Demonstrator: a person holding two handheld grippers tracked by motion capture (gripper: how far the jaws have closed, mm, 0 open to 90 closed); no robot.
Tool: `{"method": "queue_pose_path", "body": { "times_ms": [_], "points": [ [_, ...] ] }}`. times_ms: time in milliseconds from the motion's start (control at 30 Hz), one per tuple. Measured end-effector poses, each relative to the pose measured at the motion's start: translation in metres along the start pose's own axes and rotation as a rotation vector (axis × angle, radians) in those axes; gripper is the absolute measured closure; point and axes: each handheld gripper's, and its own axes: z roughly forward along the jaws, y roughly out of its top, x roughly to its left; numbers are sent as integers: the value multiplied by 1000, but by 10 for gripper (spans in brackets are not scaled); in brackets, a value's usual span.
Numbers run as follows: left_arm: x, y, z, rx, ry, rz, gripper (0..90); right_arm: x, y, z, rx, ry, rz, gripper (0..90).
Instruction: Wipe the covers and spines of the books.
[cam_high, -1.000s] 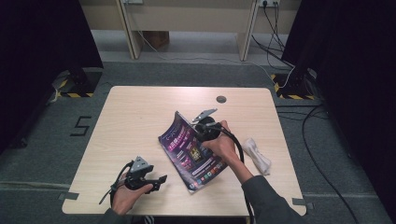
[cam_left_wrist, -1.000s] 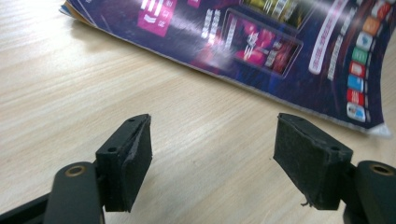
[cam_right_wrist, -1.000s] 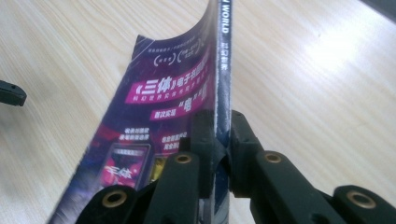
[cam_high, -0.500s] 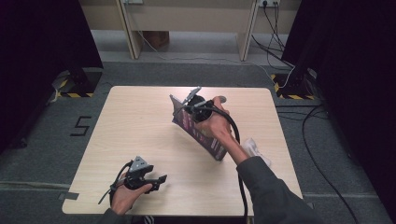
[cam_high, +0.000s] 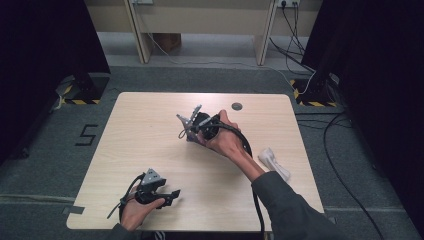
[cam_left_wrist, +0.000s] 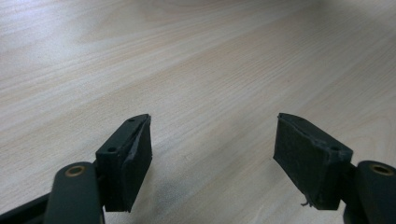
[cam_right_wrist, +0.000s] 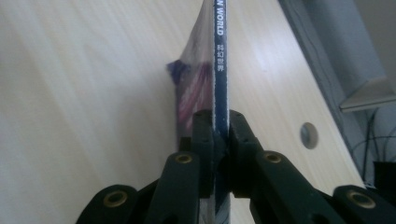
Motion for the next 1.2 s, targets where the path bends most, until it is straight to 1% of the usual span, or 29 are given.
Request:
{"method": "queue_pose_path", "body": {
  "times_ms": [67, 133, 167, 200, 233, 267, 300, 333, 367, 400, 433, 467, 500, 533, 567, 600, 633, 700, 733, 767, 833, 867, 900, 933, 1000, 1067, 1133, 1167, 1200],
  "points": [
    [0, -1, 0, 3, 0, -1, 273, 6, 0, -2, -3, 9, -17, 841],
    [1, 0, 0, 3, 1, -3, 272, 12, 1, -2, 0, 24, -15, 841],
    [1, 0, 0, 3, 1, -3, 272, 12, 1, -2, 0, 24, -15, 841],
    [2, 0, 0, 7, 3, -6, 272, 15, 1, -2, -2, 39, -30, 842],
    [3, 0, 0, 8, 4, -6, 272, 18, 0, -2, -6, 54, -29, 841],
    [3, 0, 0, 8, 4, -6, 272, 18, 0, -2, -6, 54, -29, 841],
    [4, 0, 0, 8, 7, -9, 271, 23, 1, -3, 3, 60, -43, 840],
    [4, 0, 0, 8, 7, -9, 271, 23, 1, -3, 3, 60, -43, 840],
    [4, 0, 0, 6, 8, -12, 271, 29, 1, -3, 7, 68, -52, 841],
    [6, 0, -1, 7, 19, -13, 271, 30, 0, -2, 5, 80, -52, 841],
    [6, 0, -1, 7, 19, -13, 270, 30, 0, -2, 5, 80, -52, 841],
    [9, 1, -3, 5, 28, -21, 270, 34, -1, -1, -2, 103, -52, 841],
    [12, 1, -4, 0, 33, -25, 269, 36, -2, 0, -2, 117, -46, 841],
    [12, 1, -4, 0, 33, -25, 269, 36, -2, 0, -2, 117, -46, 841],
    [16, 2, -6, -4, 49, -35, 269, 41, -5, 3, 0, 135, -47, 840],
    [16, 2, -6, -4, 49, -35, 269, 41, -5, 3, 0, 135, -47, 840],
    [20, 2, -8, -4, 60, -47, 269, 46, -8, 6, -6, 164, -42, 839],
    [22, 2, -8, -5, 65, -52, 269, 48, -9, 8, -4, 163, -52, 839],
    [27, 2, -10, -8, 79, -62, 269, 53, -11, 12, -8, 186, -36, 840],
    [29, 2, -11, -11, 86, -67, 269, 55, -13, 15, -5, 196, -30, 839],
    [31, 1, -12, -11, 92, -69, 269, 57, -14, 17, -3, 204, -24, 839],
    [33, 1, -13, -8, 96, -73, 269, 60, -17, 22, -5, 221, -22, 839],
    [33, 1, -13, -8, 96, -73, 268, 60, -17, 22, -5, 221, -22, 839],
    [36, 0, -14, -4, 104, -77, 267, 63, -20, 28, -9, 236, -9, 839],
    [37, 0, -14, -1, 108, -80, 264, 67, -23, 32, -6, 253, 0, 838],
    [38, 0, -15, 3, 115, -78, 263, 70, -25, 36, -18, 265, -10, 837],
    [39, -1, -16, 5, 115, -80, 260, 73, -27, 38, -18, 270, -1, 836],
    [40, -1, -17, 7, 112, -77, 260, 76, -28, 40, -14, 281, 7, 833],
    [40, -2, -18, 8, 109, -77, 259, 78, -29, 41, -17, 284, 0, 829]
  ]
}}
